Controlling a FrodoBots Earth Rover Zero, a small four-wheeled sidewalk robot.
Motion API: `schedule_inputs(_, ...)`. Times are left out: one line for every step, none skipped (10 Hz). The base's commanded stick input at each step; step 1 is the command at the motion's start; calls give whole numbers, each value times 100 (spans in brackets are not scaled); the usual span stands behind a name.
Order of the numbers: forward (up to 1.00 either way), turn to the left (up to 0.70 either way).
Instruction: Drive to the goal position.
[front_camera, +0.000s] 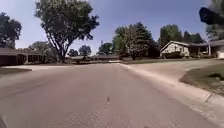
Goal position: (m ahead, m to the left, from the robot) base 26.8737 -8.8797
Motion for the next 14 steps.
schedule_inputs(0,0)
schedule_inputs(0,0)
schedule_inputs(8,0)
schedule_inputs(33,0)
schedule_inputs(50,0)
schedule_inputs(50,0)
schedule_inputs(50,0)
schedule_inputs(50,0)
schedule_inputs(50,0)
schedule_inputs(43,0)
schedule_inputs(30,0)
schedule_inputs(37,0)
schedule_inputs(50,0)
schedule_inputs(50,0)
